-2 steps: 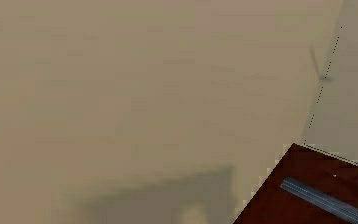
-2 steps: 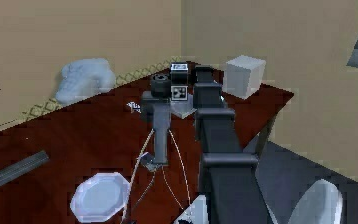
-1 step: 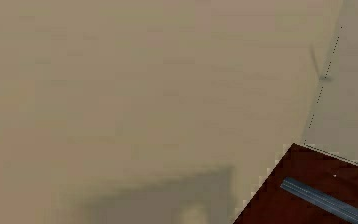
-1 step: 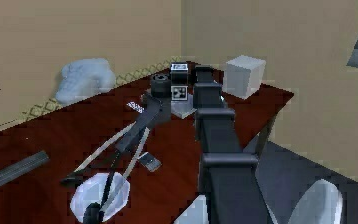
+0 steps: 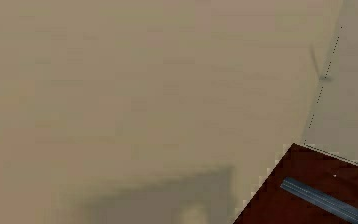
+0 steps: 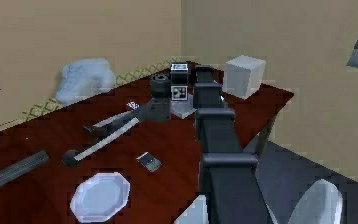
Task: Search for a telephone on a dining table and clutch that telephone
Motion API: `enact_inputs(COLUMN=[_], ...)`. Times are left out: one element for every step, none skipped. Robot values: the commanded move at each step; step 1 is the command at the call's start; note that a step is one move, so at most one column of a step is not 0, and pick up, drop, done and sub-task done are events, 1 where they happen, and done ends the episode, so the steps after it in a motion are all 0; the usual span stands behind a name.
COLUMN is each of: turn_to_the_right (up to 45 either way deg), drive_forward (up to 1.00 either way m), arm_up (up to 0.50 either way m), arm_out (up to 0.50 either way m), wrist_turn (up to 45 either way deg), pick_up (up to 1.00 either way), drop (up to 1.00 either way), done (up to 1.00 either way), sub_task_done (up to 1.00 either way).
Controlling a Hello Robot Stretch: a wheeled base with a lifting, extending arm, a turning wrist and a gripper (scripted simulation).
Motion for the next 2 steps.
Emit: enact_inputs(turn_to_the_right=[0.0, 0.0], drive_forward=[0.0, 0.0], arm_up=[0.0, 0.0], arm_out=[0.0, 0.0], wrist_turn=[45.0, 21.0], pick_up=[0.0, 0.0], drop=[0.0, 0.0], done=[0.0, 0.0], sub_task_done=[0.0, 0.0])
